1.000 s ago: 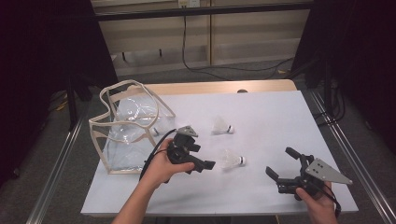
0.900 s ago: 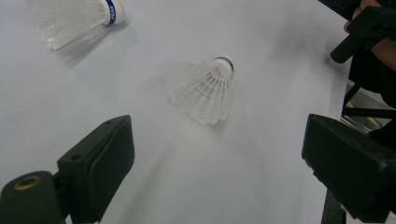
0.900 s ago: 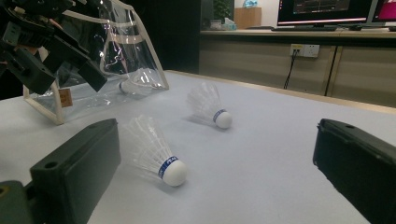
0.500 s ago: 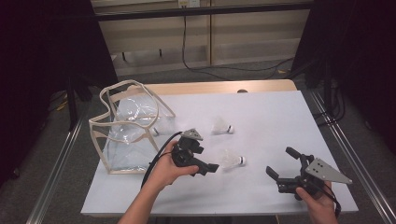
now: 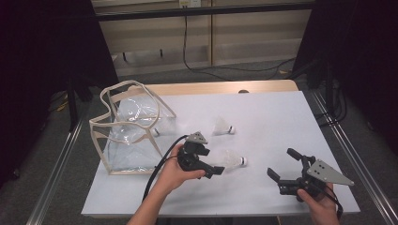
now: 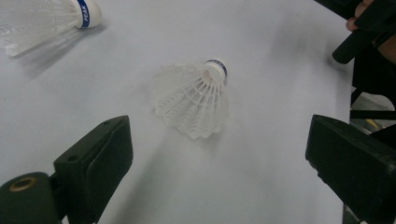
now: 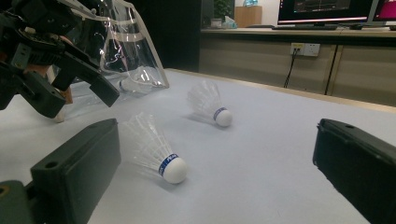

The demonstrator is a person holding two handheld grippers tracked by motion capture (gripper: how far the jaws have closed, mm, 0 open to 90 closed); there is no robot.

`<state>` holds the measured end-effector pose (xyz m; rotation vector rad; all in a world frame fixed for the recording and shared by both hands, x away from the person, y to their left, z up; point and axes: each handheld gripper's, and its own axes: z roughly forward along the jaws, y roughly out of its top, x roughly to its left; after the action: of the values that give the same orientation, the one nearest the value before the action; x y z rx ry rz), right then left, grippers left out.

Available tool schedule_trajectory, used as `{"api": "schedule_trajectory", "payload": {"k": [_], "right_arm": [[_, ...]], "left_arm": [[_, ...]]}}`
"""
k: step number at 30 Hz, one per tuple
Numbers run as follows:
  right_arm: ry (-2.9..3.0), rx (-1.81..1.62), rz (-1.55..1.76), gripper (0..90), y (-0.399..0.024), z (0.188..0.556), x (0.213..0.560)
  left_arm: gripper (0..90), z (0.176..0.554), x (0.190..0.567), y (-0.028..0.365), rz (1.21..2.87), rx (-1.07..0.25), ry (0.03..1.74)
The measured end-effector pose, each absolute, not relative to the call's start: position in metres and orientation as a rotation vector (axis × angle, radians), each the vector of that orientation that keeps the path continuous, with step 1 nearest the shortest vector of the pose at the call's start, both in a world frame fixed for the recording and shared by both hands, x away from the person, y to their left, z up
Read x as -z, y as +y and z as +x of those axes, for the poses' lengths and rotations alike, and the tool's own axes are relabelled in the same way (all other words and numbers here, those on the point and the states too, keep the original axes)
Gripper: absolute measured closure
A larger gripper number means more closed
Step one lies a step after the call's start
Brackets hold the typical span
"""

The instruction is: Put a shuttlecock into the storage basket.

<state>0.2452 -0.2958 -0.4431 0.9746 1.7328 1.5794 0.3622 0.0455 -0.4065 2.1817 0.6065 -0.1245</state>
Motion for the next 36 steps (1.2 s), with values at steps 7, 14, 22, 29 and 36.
{"api": "schedule_trajectory", "payload": {"k": [7, 14, 22, 29, 36], "right_arm": [[1.727, -1.572, 0.991, 0.5, -0.3, 0.245, 0.444], [1.723, -1.573, 0.989, 0.5, -0.3, 0.244, 0.443], [1.732, -1.571, 0.981, 0.5, -0.297, 0.247, 0.444], [1.735, -1.574, 0.982, 0.5, -0.296, 0.248, 0.444], [1.736, -1.568, 0.978, 0.5, -0.297, 0.248, 0.444]], "left_arm": [[9.0, 0.361, 0.413, 0.038, 2.185, 0.117, 0.586], [11.1, 0.359, 0.416, 0.032, 2.17, 0.12, 0.571], [15.3, 0.357, 0.418, 0.029, 2.148, 0.111, 0.562], [17.5, 0.357, 0.423, 0.025, 2.144, 0.113, 0.558], [21.1, 0.358, 0.425, 0.022, 2.145, 0.112, 0.556]]}}
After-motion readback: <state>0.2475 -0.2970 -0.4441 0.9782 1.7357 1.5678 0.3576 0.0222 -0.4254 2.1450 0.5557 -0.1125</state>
